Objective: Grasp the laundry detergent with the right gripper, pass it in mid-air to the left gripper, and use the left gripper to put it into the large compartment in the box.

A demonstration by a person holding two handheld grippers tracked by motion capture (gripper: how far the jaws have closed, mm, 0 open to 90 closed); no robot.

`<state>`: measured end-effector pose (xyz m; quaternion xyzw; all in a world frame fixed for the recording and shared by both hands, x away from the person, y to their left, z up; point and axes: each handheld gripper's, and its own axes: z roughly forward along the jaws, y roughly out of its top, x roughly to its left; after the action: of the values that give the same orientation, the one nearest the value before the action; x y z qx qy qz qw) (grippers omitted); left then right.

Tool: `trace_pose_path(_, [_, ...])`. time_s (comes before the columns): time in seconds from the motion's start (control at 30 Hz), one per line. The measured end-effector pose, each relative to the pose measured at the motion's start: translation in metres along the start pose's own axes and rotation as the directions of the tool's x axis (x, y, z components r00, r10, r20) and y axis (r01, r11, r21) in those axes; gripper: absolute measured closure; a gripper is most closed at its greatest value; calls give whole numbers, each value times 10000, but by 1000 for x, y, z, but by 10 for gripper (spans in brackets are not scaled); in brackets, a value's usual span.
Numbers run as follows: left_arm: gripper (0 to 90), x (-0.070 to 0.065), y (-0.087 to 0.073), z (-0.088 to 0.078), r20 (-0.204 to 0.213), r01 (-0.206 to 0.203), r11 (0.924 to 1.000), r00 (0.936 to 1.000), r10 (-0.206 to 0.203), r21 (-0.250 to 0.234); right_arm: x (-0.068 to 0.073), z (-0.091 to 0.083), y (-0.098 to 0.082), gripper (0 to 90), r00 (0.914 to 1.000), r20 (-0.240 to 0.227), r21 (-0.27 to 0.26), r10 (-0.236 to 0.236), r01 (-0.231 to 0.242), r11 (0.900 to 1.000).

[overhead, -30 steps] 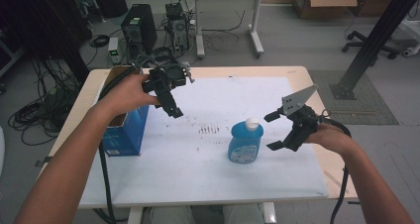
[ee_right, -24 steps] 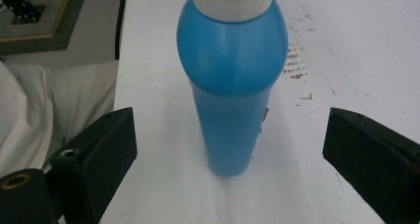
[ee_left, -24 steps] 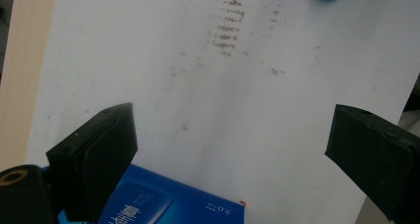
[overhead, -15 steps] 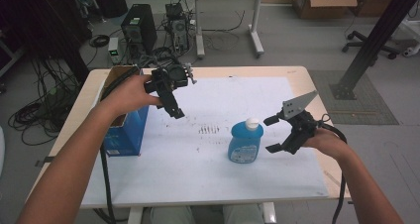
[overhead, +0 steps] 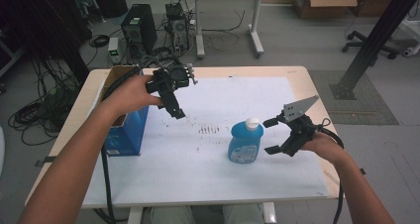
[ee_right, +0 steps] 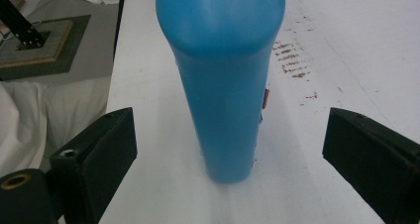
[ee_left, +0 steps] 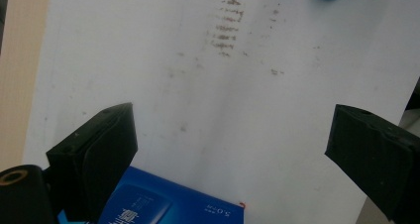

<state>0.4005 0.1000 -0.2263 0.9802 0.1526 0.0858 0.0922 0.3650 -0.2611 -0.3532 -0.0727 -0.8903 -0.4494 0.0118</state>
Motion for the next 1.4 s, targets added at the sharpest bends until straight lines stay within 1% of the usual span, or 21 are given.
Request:
trace_pose_path(0.2, [59,0,1,0,-4,-2,10000,10000,2,12,-1,3,-5,63,10000,-16,-148,72,-72,9999])
trace_pose_path(0.73, [60,0,-1,-1,-28,16,10000,10000,-16,-35,-4,23,-13,64,9995,-201,-376,223,-230,9990])
trace_pose_path(0.9, [59,0,-1,-1,-38,17,10000,10000,-17,-21,-4,28,-14,64,9996,-172,-438,227,-235,9988])
trace_pose_path(1.2, [59,0,0,0,-22,-21,10000,10000,21,0,-3,42,-11,65,9993,-345,-554,150,-169,9983])
trace_pose_path(1.4, [60,0,0,0,-12,19,10000,10000,-19,3,-3,49,-13,68,9994,-296,-707,157,-177,9973])
